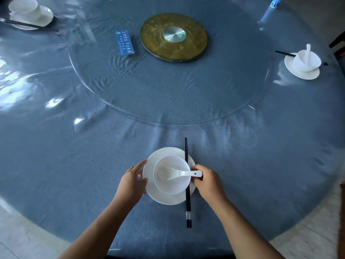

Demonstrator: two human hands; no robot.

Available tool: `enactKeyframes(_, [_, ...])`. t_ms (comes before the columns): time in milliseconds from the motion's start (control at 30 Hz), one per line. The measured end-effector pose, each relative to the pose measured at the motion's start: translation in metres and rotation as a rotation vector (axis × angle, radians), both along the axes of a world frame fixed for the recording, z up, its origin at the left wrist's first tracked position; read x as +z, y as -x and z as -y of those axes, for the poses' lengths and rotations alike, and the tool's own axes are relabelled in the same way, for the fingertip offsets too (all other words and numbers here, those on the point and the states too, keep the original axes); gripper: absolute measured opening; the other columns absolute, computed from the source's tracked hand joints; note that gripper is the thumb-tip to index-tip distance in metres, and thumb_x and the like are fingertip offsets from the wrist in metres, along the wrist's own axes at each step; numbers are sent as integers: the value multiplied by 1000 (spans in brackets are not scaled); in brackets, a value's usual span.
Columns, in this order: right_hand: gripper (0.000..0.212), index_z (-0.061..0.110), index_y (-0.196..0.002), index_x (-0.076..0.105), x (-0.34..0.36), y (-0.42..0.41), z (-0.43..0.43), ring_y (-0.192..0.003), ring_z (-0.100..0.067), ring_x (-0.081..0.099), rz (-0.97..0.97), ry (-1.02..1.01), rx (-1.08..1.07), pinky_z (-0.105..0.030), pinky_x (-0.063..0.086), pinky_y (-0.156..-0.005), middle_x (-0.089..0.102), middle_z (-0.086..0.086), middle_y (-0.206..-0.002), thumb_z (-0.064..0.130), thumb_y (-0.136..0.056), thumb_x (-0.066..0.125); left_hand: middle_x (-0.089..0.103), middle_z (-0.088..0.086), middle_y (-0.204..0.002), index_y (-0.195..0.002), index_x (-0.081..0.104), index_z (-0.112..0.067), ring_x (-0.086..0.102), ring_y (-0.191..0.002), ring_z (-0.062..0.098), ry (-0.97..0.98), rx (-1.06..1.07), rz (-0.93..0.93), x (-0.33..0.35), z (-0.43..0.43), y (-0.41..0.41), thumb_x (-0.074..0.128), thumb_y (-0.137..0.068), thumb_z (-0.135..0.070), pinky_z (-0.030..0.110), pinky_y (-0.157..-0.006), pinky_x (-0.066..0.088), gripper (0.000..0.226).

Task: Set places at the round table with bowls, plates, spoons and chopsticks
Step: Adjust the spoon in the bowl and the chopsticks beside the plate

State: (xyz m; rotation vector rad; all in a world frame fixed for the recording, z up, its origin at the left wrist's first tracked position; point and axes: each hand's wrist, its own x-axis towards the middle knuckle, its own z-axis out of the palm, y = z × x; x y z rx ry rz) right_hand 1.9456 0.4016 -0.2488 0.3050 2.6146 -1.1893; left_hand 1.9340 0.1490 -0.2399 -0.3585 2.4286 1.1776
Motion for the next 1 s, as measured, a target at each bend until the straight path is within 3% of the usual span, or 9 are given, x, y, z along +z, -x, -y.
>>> enactKeyframes(100, [14,24,-81,62,-1,-3,-1,-59,-7,57,-38,-12,-105,-24,44,-53,64,12,-64,11,-81,69,63,8,-103,-141,54,-32,71,-61,27,-4,0,1,0,0,0,54,-89,5,32,-55,62,65])
enactKeyframes(200, [16,21,-84,56,-3,-5,-5,-55,-13,53,13,-85,-228,-33,43,-54,56,8,-58,16,-81,71,68,7,-84,-140,55,-34,70,-54,17,-7,5,14,-1,2,-1,52,-87,6,17,-52,56,66])
enactKeyframes(333, [29,17,-64,47,-9,-5,-9,-52,-18,42,81,-121,-99,-30,33,-50,51,2,-53,17,-86,65,67,2,-73,-141,53,-33,68,-53,11,-29,22,18,-1,2,-2,52,-88,7,9,-50,50,67])
enactKeyframes(433, [28,9,-66,46,-9,-4,-10,-54,-18,35,76,-151,-52,-31,29,-50,46,-1,-53,15,-88,61,67,4,-73,-145,50,-33,68,-54,10,-15,11,10,-1,2,-4,52,-89,5,7,-52,48,67])
enactKeyframes(533, [22,5,-69,48,-7,-3,-8,-53,-19,34,80,-175,-29,-32,28,-50,42,3,-52,12,-87,60,67,11,-73,-145,49,-33,69,-61,20,-8,-18,2,-1,3,-4,51,-89,4,7,-51,48,67])
enactKeyframes(667, [23,4,-67,45,-6,-5,-8,-53,-20,31,87,-184,-10,-33,26,-49,40,1,-51,9,-84,60,59,-1,-60,-141,51,-38,66,-58,17,6,-49,-24,0,3,-4,48,-87,4,15,-55,56,69])
enactKeyframes(733, [22,5,-66,48,-5,-7,-10,-49,-22,40,110,-175,-24,-36,33,-47,48,-2,-51,9,-85,59,57,-4,-62,-142,50,-38,67,-64,20,16,-71,-20,2,3,-4,48,-88,2,28,-65,63,67])
enactKeyframes(833, [22,12,-66,58,4,-8,-11,-45,-17,62,165,-65,-83,-38,54,-51,64,-4,-54,9,-88,55,62,3,-78,-146,46,-34,67,-76,29,88,-148,-20,8,4,-4,51,-92,-7,45,-79,60,60])
enactKeyframes(1000, [25,21,-70,64,32,-14,-23,-45,-12,65,127,-38,-197,-35,57,-53,69,0,-59,12,-91,54,59,0,-92,-127,65,-24,62,-84,23,225,-170,-81,26,17,-12,60,-93,-15,27,-75,45,36])
